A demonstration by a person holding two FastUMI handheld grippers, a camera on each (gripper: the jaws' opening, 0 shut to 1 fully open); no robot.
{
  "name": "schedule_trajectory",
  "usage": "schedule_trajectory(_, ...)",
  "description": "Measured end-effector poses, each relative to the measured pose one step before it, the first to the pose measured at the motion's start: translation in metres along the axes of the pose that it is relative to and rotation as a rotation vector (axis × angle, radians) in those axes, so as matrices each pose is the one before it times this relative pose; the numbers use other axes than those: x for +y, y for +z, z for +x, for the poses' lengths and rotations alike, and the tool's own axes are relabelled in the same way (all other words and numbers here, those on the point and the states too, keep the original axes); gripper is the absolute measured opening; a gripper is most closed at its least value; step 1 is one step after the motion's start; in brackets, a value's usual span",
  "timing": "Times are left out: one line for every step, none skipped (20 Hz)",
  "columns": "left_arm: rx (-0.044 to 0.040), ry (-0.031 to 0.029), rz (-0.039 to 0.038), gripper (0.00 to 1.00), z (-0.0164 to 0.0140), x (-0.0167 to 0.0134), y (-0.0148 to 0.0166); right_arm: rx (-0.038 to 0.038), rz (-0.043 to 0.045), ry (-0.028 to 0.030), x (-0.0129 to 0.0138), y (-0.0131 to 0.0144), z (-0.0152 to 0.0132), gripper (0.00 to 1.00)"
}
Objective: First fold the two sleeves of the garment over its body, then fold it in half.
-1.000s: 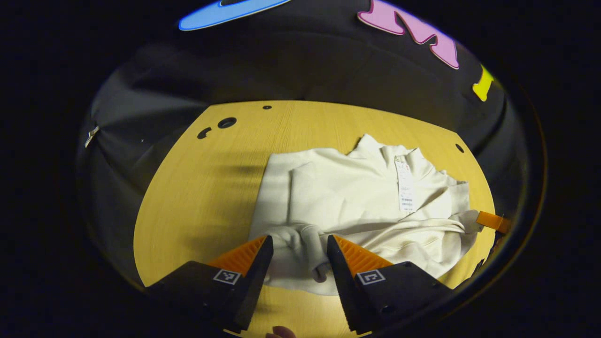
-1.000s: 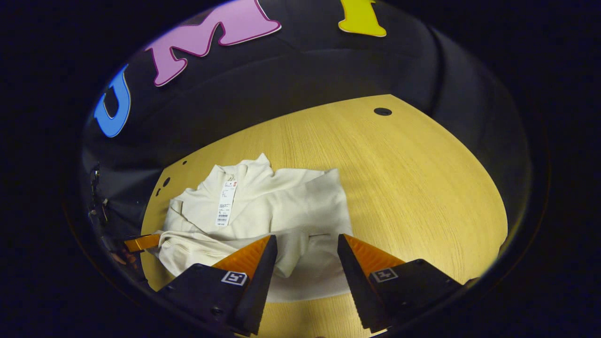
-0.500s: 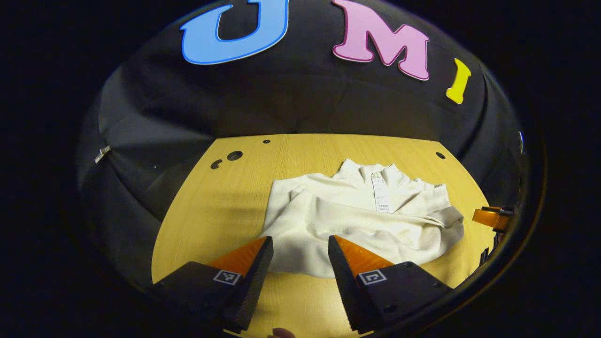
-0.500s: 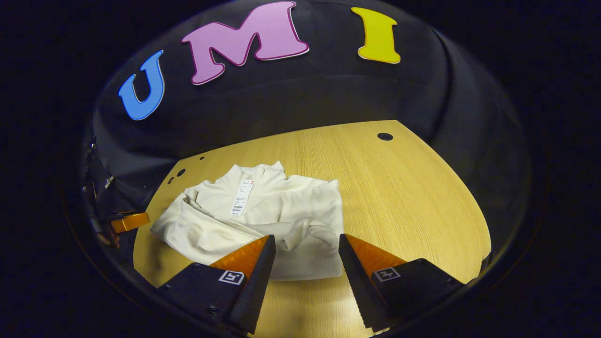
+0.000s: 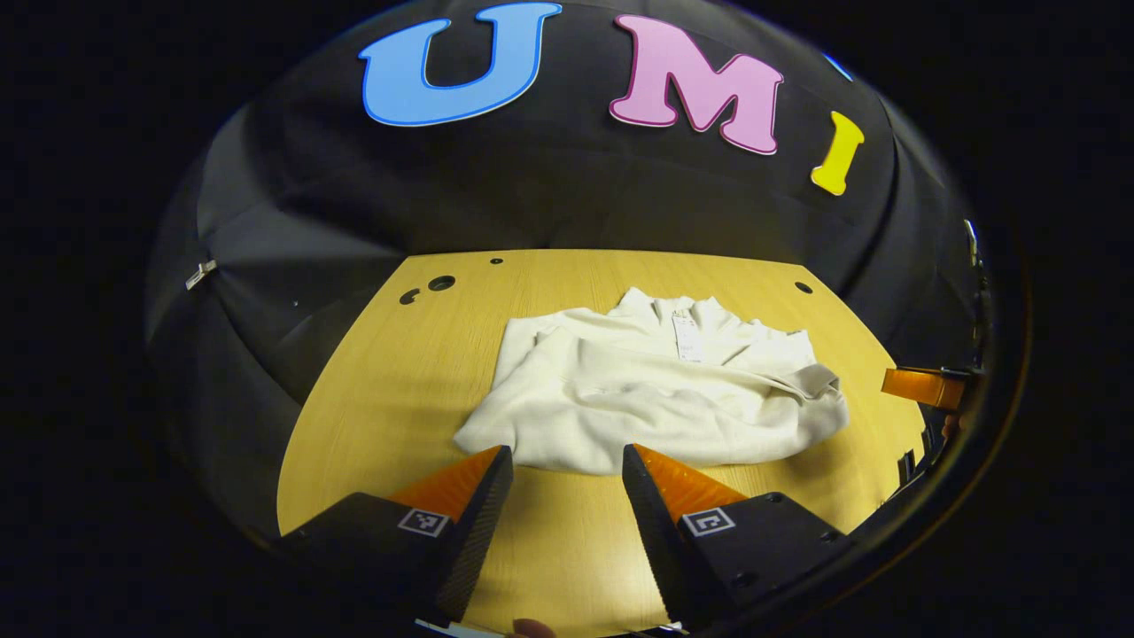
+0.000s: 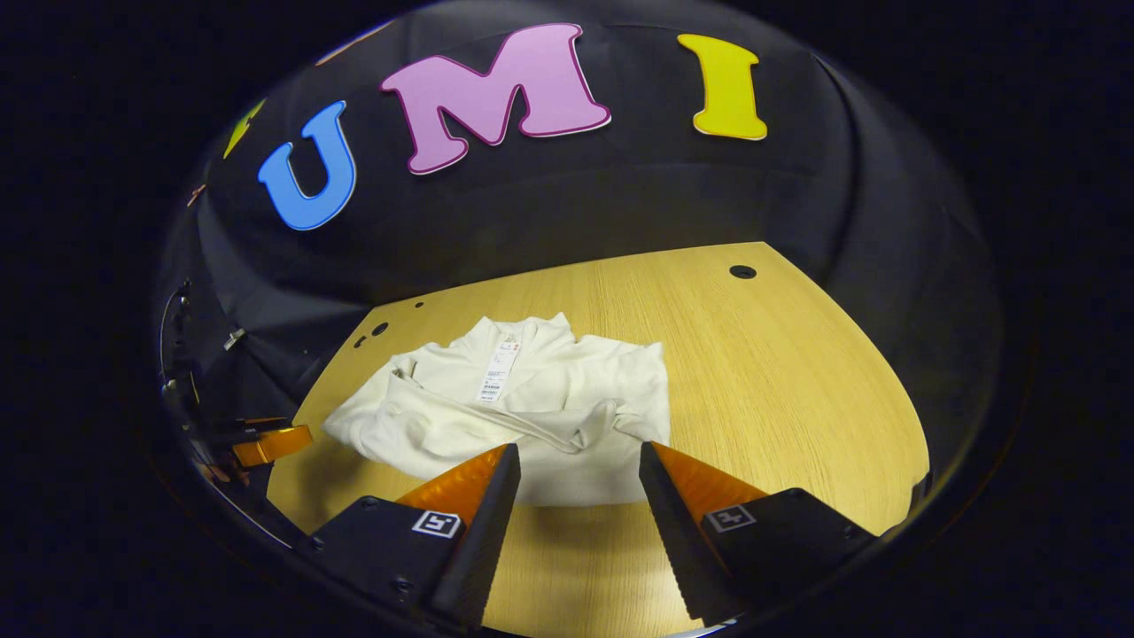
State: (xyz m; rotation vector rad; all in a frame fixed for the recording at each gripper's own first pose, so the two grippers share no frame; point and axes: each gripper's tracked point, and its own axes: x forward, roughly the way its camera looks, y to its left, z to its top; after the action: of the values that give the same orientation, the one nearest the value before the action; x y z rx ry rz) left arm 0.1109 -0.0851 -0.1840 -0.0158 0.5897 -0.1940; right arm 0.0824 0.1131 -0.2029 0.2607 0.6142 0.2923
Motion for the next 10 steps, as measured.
schedule_trajectory(-0.00265, -0.00614, -0.00031, 0.80, -0.00346, -0.00143, -0.00312, -0.00017, -0.00681, 0.00171, 0.00208, -0.00182, -0.00283, 0.84)
schedule_trajectory(0.00286, -0.00032, -0.00592, 0.81, -0.00242, 0.00003, -0.00417, 0.00191, -0.00288, 0.00530, 0.00211, -0.00212, -0.00156, 0.84)
schedule_trajectory(0.00504, -0.00390, -0.00923, 0.80, -0.00244, -0.00099, -0.00409, 0.00258, -0.00139, 0.00461, 0.00304, -0.00318, -0.00231, 0.84)
schedule_trajectory(0.01026, -0.00199, -0.00900, 0.80, -0.00205, -0.00128, -0.00573, 0.00256, -0.00369, 0.00480, 0.00252, -0.00281, -0.00108, 0.84)
schedule_trajectory(0.01151, 0.00146, -0.00757, 0.80, -0.00040, 0.00048, -0.00496, 0.00355, -0.00570, 0.00253, 0.00233, -0.00387, -0.00125, 0.85)
schedule_trajectory(0.00800, 0.00145, -0.00558, 0.80, -0.00164, 0.00032, -0.00493, 0.00558, -0.00307, 0.00615, 0.00301, -0.00364, -0.00046, 0.86)
schedule_trajectory(0.01046, 0.00167, -0.00521, 0.80, -0.00083, 0.00037, -0.00464, 0.00510, -0.00257, 0.00776, 0.00417, -0.00360, 0.00016, 0.86)
schedule_trajectory(0.00710, -0.00069, -0.00465, 0.80, -0.00077, -0.00061, -0.00283, 0.00517, -0.00529, 0.00846, 0.00311, -0.00385, 0.00053, 0.87)
schedule_trajectory(0.00338, -0.00738, -0.00545, 0.81, -0.00064, -0.00100, -0.00164, 0.00313, -0.00583, 0.00526, 0.00233, -0.00222, 0.00096, 0.87)
schedule_trajectory(0.00332, -0.00273, -0.00211, 0.81, -0.00084, -0.00032, -0.00050, 0.00754, -0.00368, 0.00886, 0.00305, -0.00381, 0.00099, 0.88)
